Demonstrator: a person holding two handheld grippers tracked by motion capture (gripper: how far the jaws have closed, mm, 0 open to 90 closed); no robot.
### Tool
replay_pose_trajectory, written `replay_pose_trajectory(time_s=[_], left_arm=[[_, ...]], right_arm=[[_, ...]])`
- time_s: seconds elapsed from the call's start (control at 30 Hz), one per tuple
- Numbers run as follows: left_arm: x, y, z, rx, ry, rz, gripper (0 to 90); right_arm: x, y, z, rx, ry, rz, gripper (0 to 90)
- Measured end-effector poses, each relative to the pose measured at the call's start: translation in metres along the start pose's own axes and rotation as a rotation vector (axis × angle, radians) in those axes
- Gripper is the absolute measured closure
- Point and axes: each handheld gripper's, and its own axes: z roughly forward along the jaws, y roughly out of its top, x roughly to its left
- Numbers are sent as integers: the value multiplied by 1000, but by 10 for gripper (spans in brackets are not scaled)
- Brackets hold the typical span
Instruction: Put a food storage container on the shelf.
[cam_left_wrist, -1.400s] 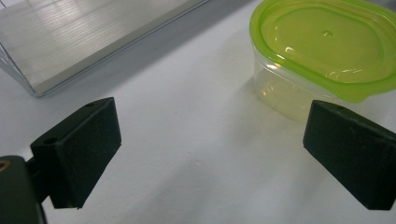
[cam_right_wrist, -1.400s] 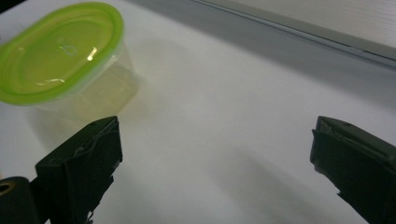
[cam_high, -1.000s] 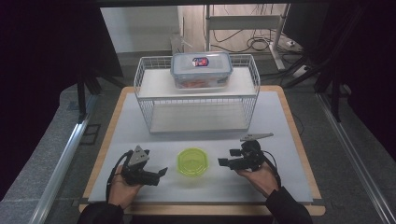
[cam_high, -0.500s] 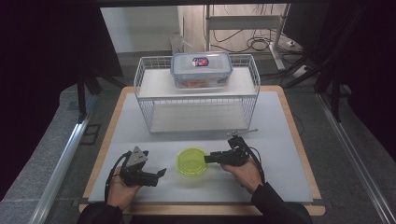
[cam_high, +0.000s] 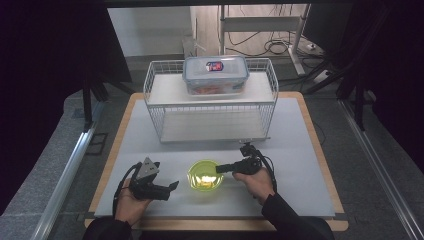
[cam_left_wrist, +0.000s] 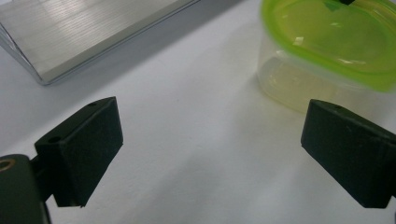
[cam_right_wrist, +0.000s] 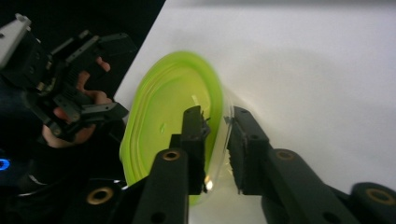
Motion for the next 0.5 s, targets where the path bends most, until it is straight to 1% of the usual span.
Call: replay_pose_trajectory(time_s=[0.13,0.4,0.5], left_arm=[[0,0,0,1,1,-1,54],[1,0,-1,-3,3,-1,54],[1,0,-1,-4,5,-1,54]], right_arm=[[-1,3,2,18,15,17,807],[5,5,1,44,5,-18,815],[8,6,1,40,16,-28,818]])
